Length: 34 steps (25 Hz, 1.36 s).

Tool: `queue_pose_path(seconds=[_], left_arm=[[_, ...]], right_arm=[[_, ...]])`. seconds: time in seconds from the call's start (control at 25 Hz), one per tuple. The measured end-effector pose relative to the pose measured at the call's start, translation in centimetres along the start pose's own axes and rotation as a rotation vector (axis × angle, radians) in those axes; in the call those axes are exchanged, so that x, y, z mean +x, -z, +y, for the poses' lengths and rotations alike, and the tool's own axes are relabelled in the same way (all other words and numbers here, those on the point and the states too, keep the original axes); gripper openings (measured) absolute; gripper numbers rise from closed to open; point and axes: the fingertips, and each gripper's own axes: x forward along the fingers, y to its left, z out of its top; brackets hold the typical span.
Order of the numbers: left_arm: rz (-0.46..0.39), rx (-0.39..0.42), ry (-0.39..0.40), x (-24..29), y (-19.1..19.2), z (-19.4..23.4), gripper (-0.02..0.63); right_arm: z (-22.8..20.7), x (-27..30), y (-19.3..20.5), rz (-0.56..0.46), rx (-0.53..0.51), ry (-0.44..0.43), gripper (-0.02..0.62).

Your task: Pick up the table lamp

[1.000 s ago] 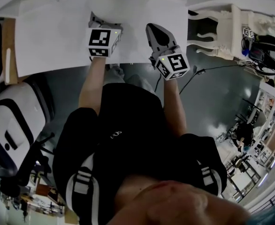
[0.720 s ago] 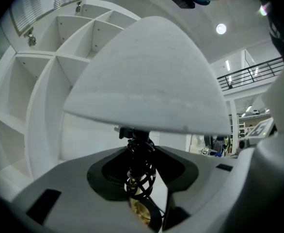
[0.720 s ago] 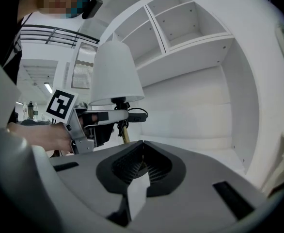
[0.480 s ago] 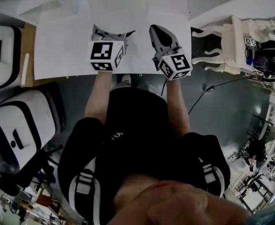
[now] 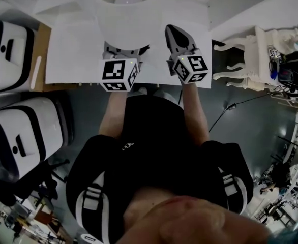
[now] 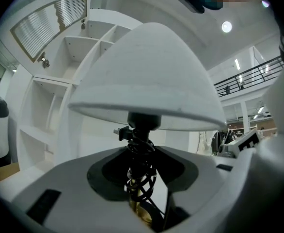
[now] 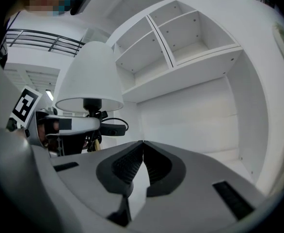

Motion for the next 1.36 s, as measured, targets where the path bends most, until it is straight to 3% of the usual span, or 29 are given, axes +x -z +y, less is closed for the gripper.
queue_pose_path(seconds=[0.4, 1.36], left_arm=[[0.015, -0.014, -0.029, -0.6, 1.2, 1.0, 0.166], [0.012, -0.013, 0.006, 0.9, 1.7, -0.6, 0.167]], right_arm=[[0.3, 0.3, -0.8, -0.019, -0.013, 0.005, 0.017], [-1.8, -1.3, -1.0, -0.019, -0.04, 0.055, 0.017]])
